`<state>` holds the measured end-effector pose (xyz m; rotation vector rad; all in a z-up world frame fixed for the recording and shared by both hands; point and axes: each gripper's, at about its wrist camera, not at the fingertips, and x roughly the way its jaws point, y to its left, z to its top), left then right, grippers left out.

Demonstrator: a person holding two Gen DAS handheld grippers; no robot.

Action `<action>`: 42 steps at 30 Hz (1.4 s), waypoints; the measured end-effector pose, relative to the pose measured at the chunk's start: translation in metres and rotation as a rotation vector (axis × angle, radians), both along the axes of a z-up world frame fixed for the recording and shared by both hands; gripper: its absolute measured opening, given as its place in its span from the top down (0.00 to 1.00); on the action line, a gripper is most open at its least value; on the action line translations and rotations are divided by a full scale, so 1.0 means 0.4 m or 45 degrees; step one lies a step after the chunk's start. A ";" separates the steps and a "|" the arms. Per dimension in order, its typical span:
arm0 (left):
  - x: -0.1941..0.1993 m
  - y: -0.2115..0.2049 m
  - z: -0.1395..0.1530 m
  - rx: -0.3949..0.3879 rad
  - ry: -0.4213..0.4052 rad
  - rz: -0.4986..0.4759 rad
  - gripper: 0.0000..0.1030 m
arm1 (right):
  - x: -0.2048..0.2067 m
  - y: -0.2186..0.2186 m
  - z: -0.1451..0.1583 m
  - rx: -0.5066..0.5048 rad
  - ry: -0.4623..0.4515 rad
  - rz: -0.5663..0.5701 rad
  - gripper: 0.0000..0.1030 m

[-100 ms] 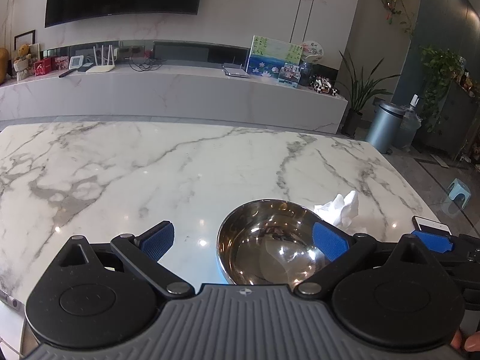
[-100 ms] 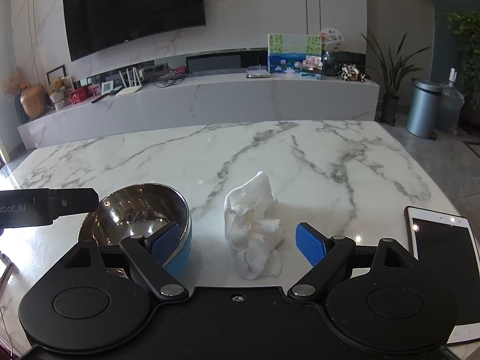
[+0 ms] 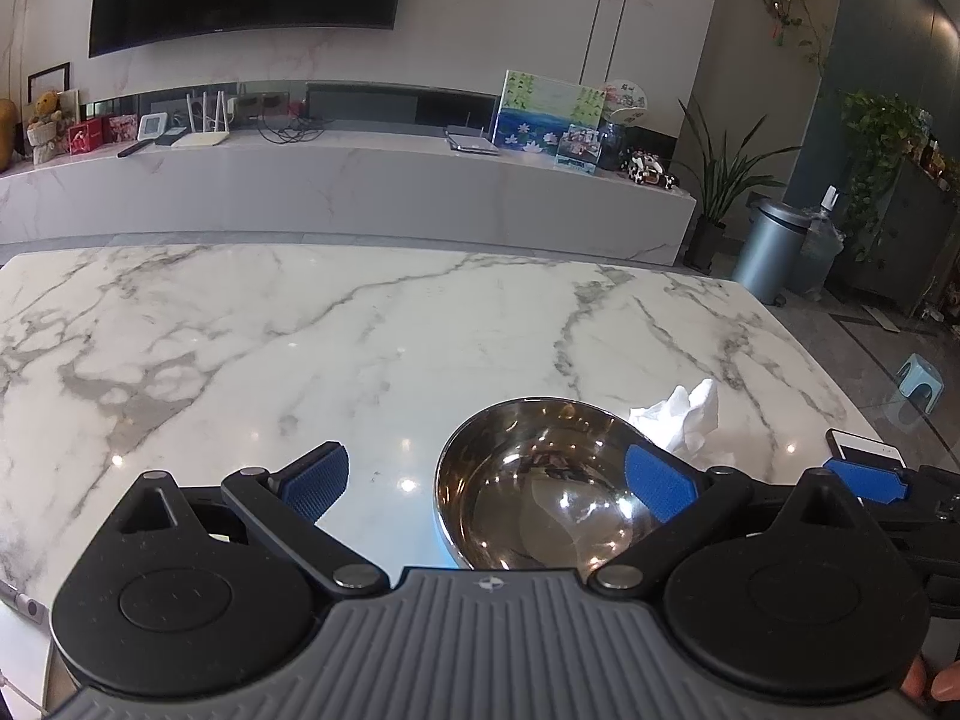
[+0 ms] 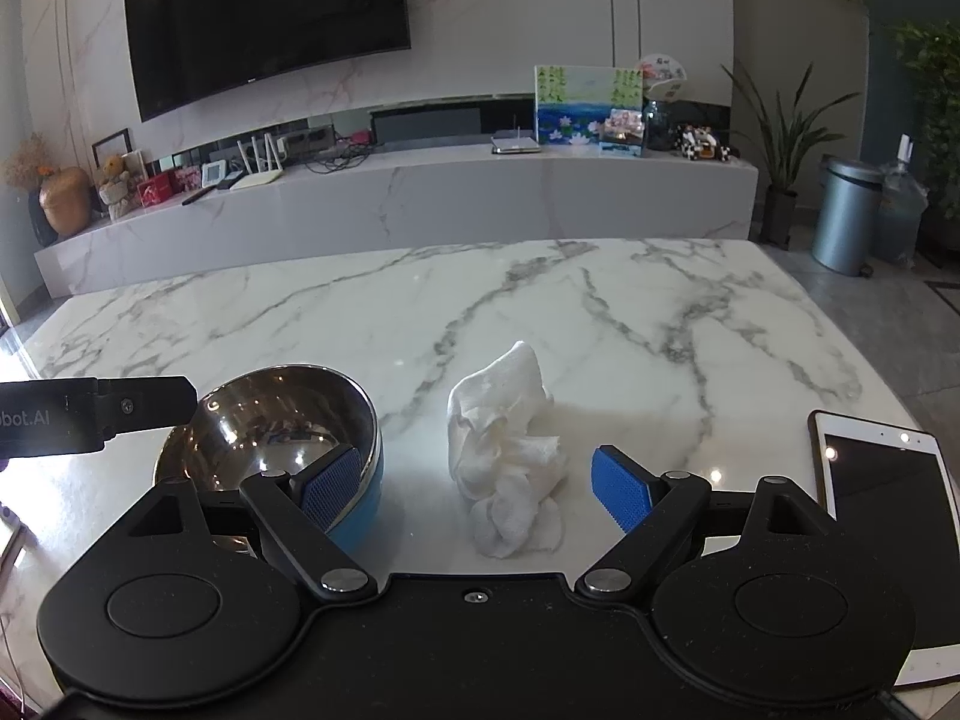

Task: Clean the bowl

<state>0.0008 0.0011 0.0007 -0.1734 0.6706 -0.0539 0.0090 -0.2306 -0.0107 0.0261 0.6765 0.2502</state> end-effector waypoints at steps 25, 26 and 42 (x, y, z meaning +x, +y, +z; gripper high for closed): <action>0.007 -0.006 0.003 0.034 0.038 0.017 0.08 | -0.006 -0.004 -0.022 0.020 -0.037 -0.019 0.19; 0.007 -0.007 0.003 0.037 0.038 0.015 0.08 | -0.005 -0.003 -0.024 0.017 -0.032 -0.019 0.19; 0.007 -0.002 -0.004 0.053 0.047 0.017 0.08 | -0.006 0.015 -0.044 -0.085 0.025 -0.023 0.19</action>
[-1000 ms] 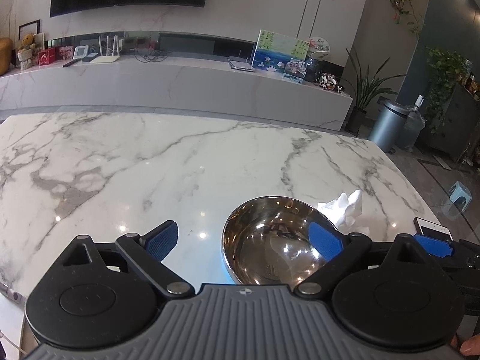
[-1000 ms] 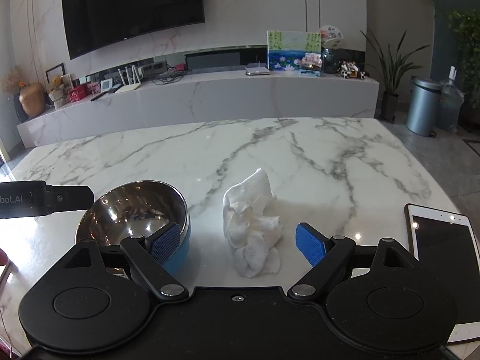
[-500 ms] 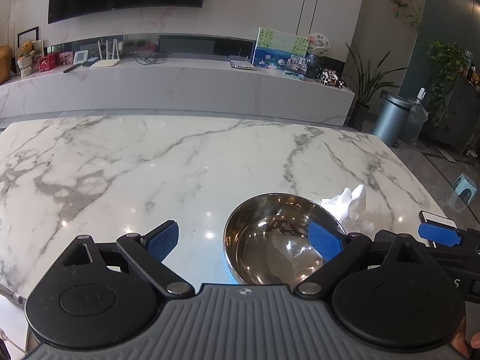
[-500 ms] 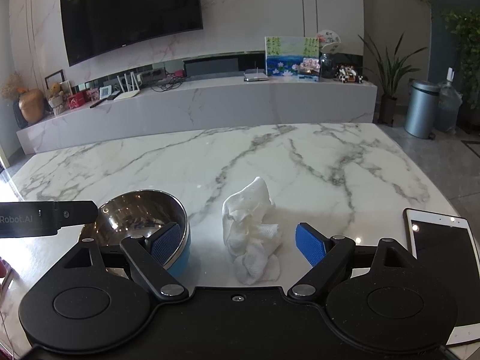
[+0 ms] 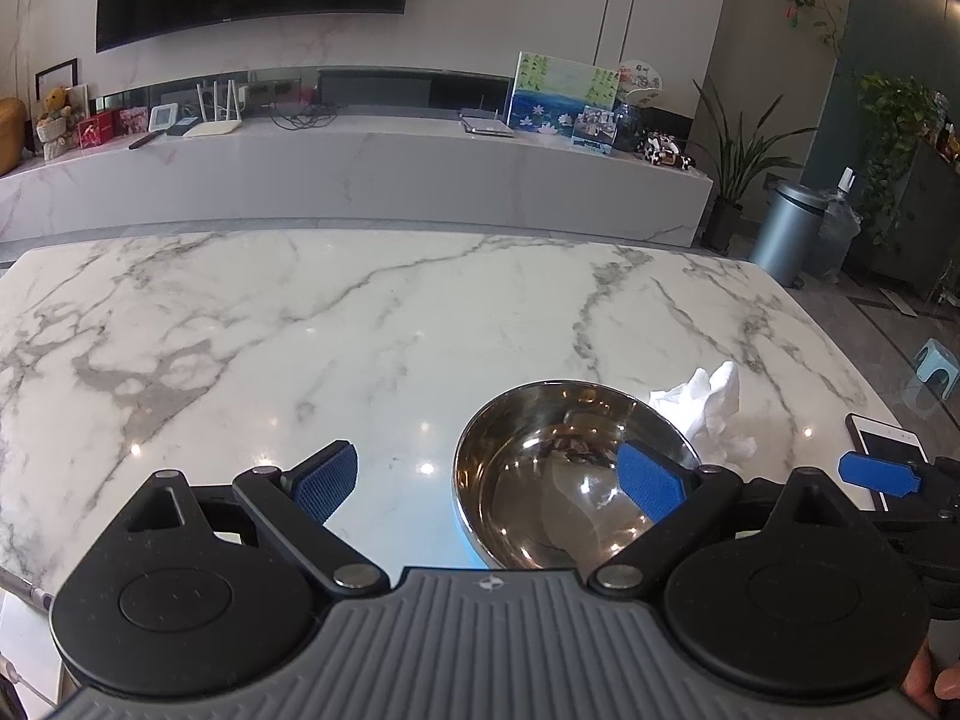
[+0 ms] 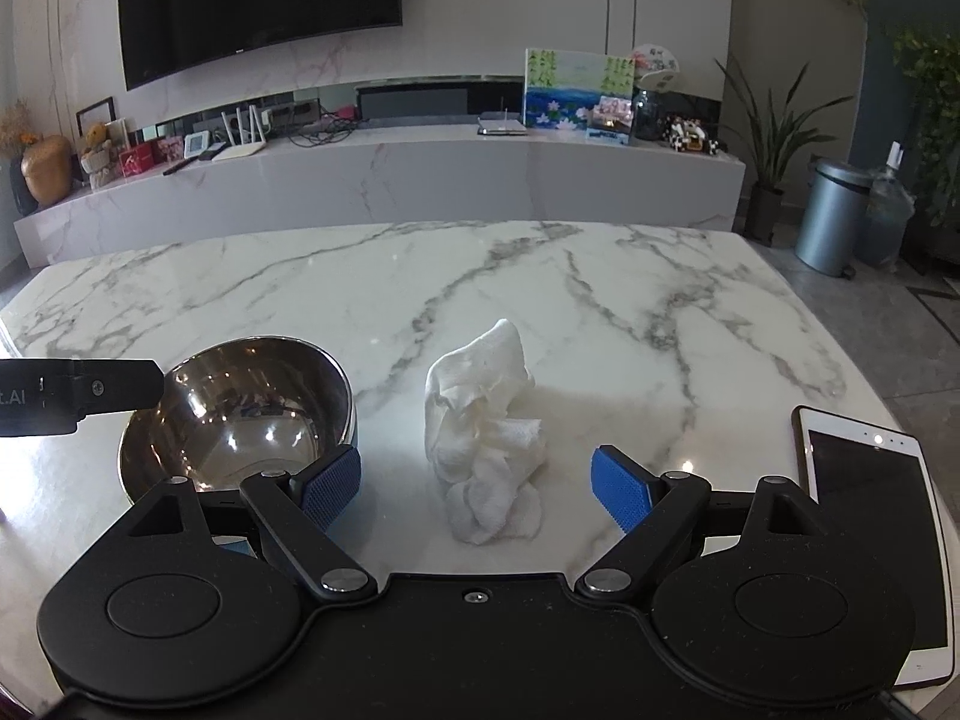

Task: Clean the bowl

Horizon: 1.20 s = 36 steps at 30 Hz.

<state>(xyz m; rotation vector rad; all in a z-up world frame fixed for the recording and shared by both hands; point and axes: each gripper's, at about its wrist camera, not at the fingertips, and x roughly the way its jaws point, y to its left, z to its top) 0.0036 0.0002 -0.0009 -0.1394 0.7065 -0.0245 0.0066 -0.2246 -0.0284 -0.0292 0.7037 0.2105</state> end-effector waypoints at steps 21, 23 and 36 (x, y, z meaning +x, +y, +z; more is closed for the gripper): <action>-0.003 -0.004 -0.001 0.013 0.014 -0.010 0.08 | 0.022 0.005 0.010 -0.006 0.020 0.011 0.19; -0.003 -0.003 -0.001 0.014 0.014 -0.009 0.08 | 0.022 0.005 0.008 -0.006 0.023 0.010 0.19; 0.003 -0.008 -0.003 0.028 0.023 -0.013 0.08 | 0.026 0.002 0.014 -0.006 0.039 0.016 0.19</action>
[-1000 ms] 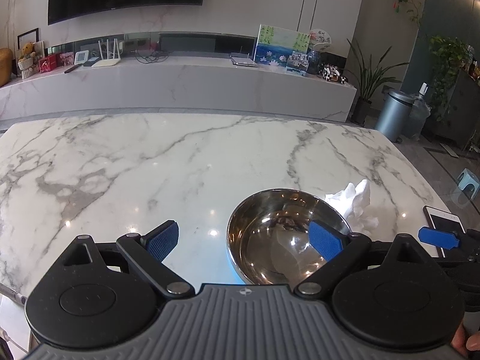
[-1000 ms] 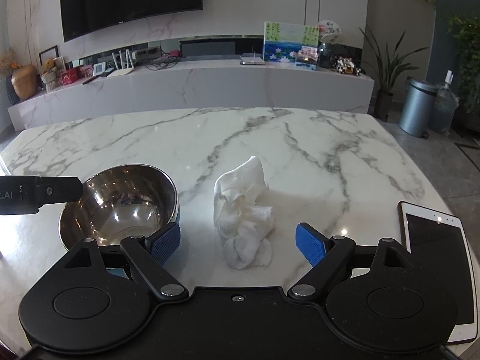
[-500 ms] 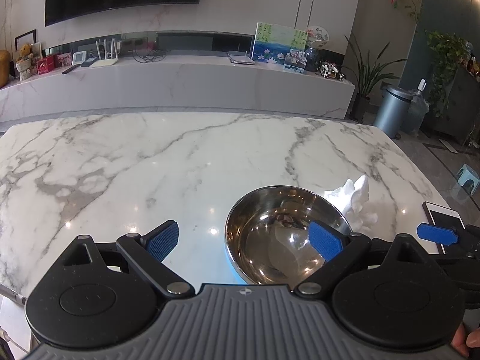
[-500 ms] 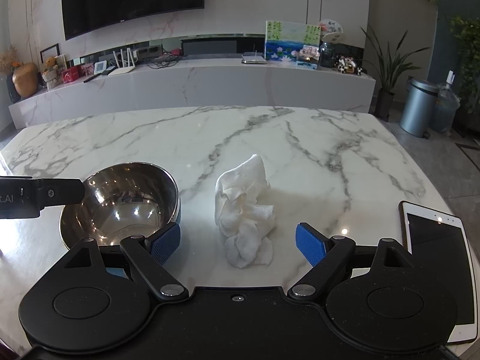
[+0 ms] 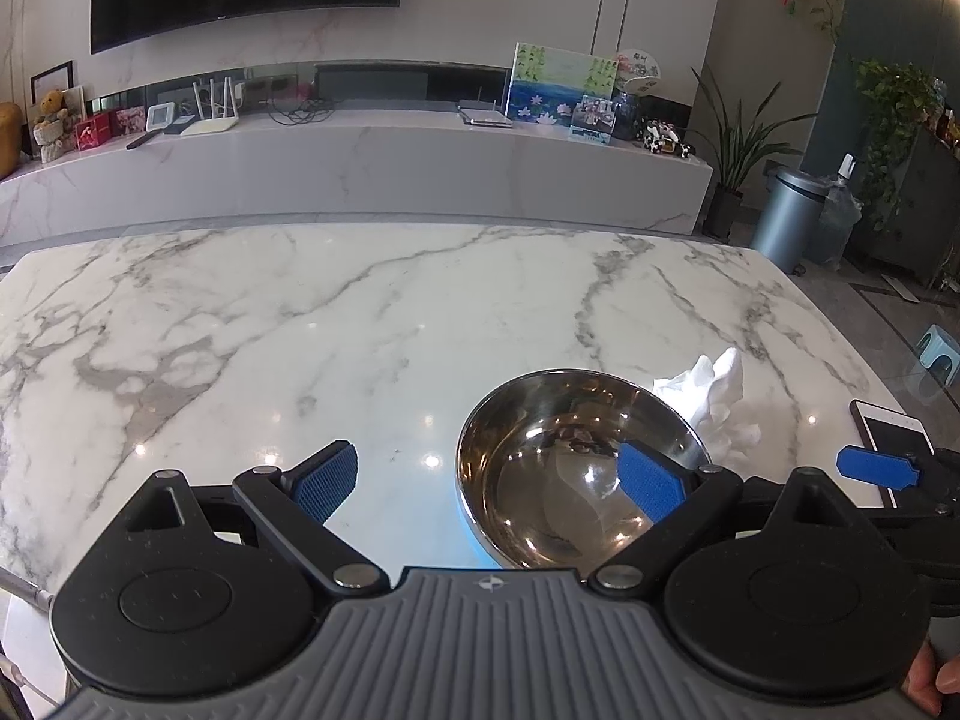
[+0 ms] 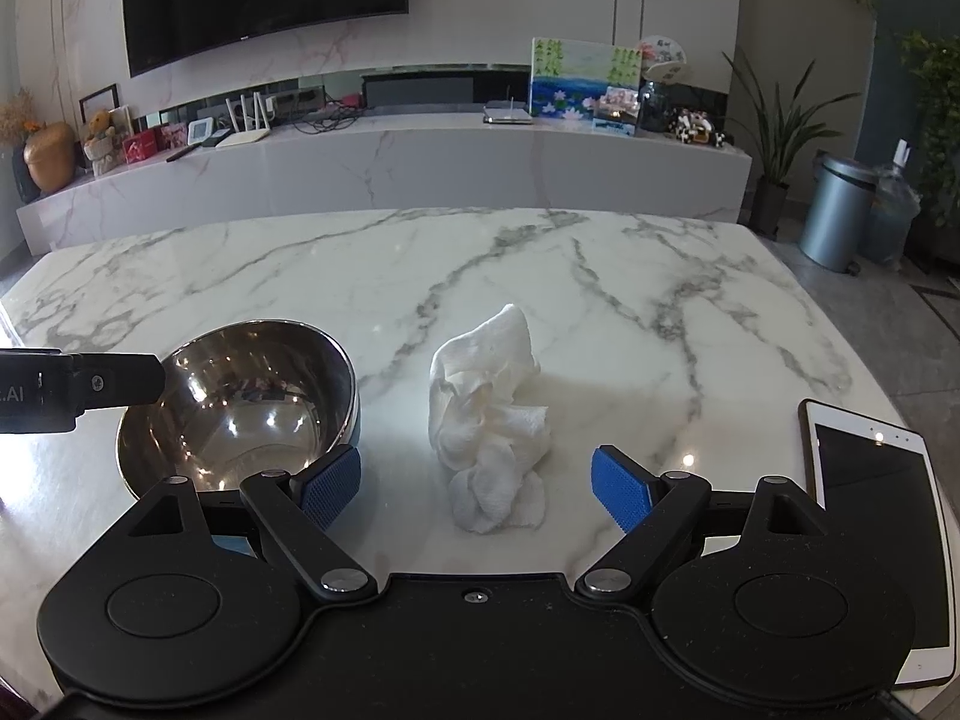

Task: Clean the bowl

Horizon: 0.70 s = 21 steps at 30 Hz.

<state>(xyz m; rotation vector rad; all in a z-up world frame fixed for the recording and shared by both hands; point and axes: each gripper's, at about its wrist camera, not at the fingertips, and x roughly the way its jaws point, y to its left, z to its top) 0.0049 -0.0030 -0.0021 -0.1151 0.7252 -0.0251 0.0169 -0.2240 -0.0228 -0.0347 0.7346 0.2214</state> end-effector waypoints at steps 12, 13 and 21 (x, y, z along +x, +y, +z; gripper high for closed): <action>0.000 0.003 -0.003 0.003 0.005 -0.011 0.08 | -0.001 0.000 -0.005 -0.005 -0.004 0.001 0.19; 0.001 0.004 -0.003 0.003 0.006 -0.011 0.08 | -0.001 0.000 -0.005 -0.004 -0.004 0.000 0.19; 0.019 0.010 -0.013 0.001 0.037 -0.001 0.08 | 0.005 0.001 -0.012 -0.005 -0.002 -0.007 0.19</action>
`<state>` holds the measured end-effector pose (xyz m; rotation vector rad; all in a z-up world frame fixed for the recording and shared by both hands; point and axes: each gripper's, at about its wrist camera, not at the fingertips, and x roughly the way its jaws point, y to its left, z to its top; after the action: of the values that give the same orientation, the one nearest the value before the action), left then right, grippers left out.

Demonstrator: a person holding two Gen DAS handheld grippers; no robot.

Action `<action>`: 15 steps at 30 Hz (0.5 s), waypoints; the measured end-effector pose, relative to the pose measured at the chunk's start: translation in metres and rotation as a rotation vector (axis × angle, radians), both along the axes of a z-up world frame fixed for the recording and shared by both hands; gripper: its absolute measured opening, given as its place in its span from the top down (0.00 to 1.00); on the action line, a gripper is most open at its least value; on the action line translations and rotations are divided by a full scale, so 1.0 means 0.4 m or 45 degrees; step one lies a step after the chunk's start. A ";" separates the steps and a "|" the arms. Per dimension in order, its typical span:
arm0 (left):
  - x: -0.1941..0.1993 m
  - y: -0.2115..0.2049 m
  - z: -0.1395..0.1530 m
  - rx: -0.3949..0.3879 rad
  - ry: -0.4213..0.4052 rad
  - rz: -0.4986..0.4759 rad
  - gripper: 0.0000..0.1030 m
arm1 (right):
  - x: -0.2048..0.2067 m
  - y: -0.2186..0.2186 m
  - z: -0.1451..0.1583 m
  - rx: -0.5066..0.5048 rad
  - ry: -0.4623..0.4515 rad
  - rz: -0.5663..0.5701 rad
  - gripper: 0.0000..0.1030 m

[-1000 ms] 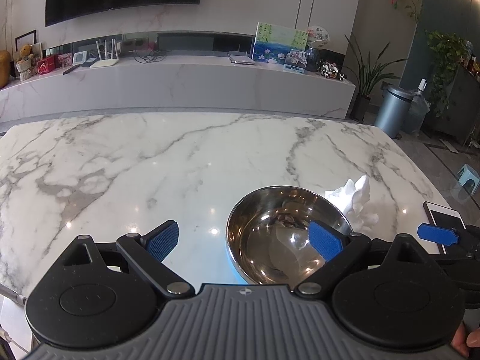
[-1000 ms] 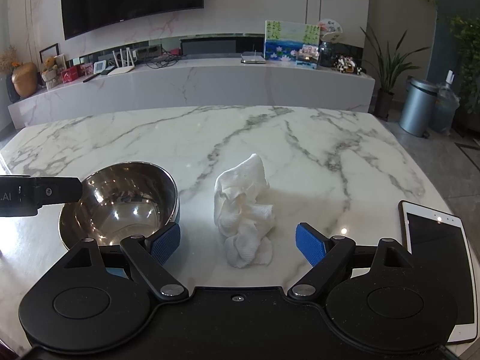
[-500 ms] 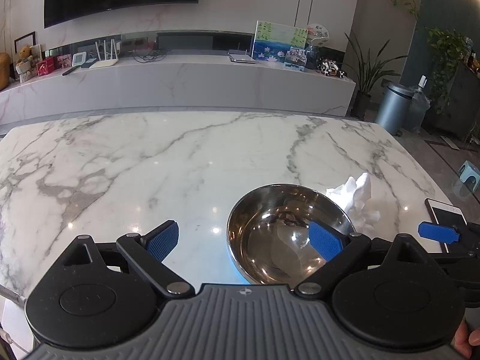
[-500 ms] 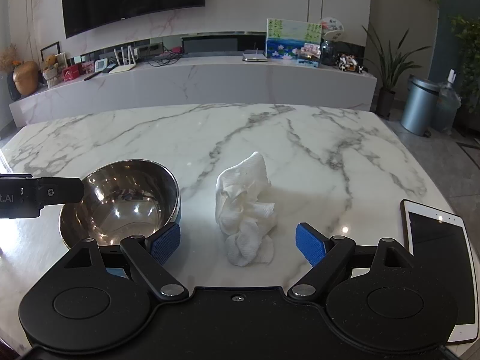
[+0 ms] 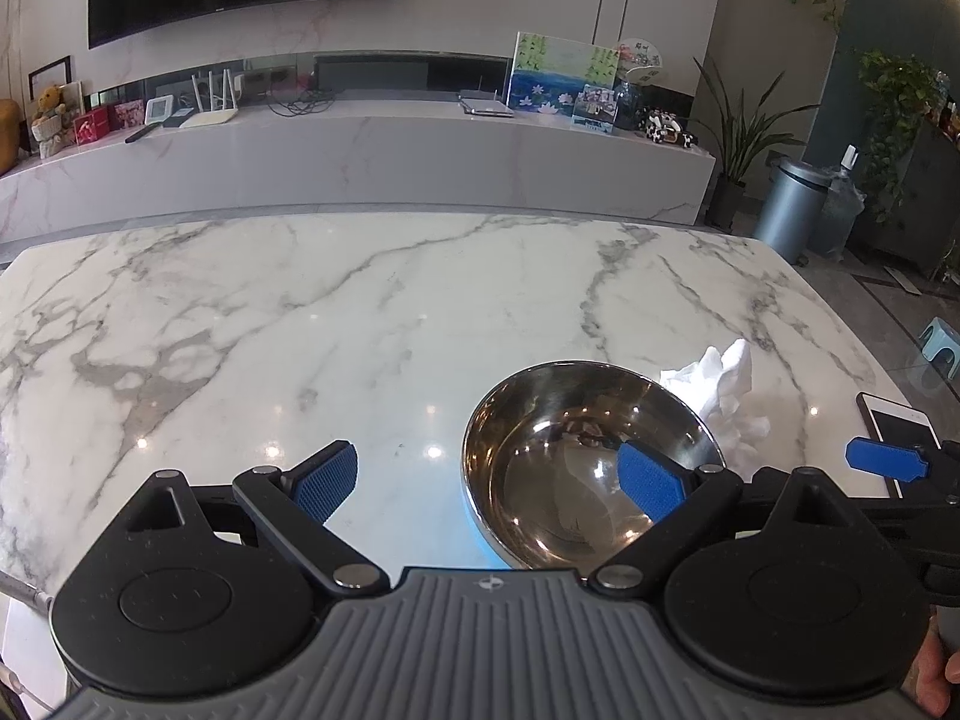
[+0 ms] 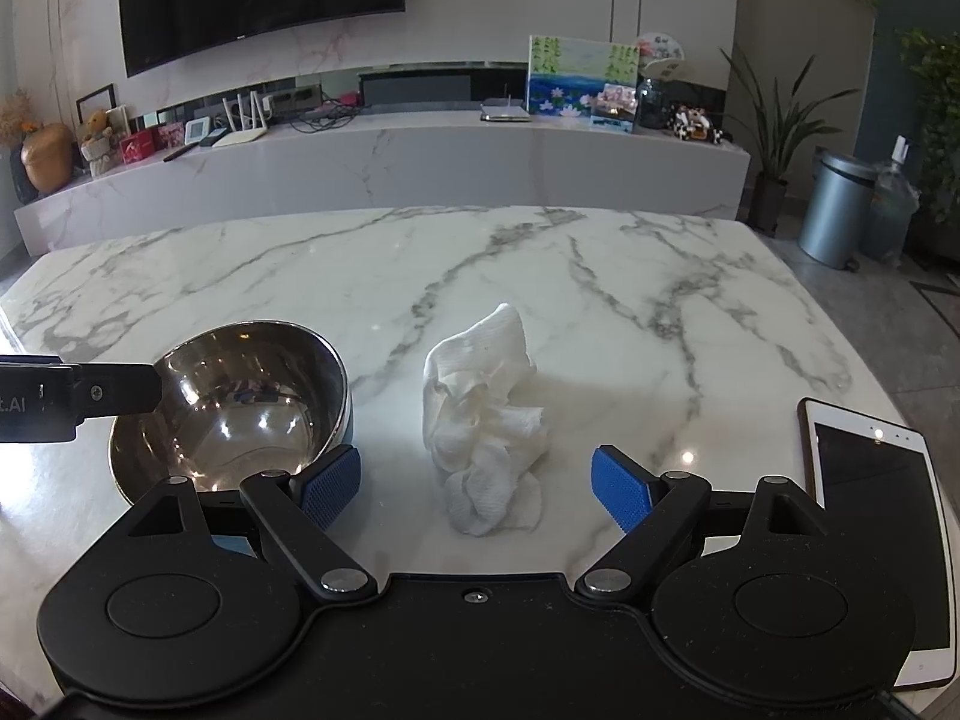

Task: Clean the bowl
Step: 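Move the right gripper to the white tissue and close on it while the left gripper approaches the bowl rim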

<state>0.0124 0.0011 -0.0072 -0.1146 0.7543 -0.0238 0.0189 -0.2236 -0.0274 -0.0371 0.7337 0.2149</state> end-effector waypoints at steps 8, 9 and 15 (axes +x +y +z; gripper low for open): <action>0.032 0.007 -0.013 0.034 0.033 -0.012 0.08 | 0.036 -0.001 0.006 0.006 0.041 0.031 0.20; 0.038 0.006 -0.013 0.053 0.037 -0.021 0.08 | 0.048 0.001 0.011 -0.006 0.047 0.047 0.23; 0.071 0.004 -0.012 0.104 0.087 -0.089 0.11 | 0.124 0.015 0.021 -0.080 0.134 0.143 0.30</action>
<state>0.0407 0.0026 -0.0120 -0.0111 0.8263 -0.0556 0.0683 -0.2175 -0.0188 -0.1276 0.8442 0.3025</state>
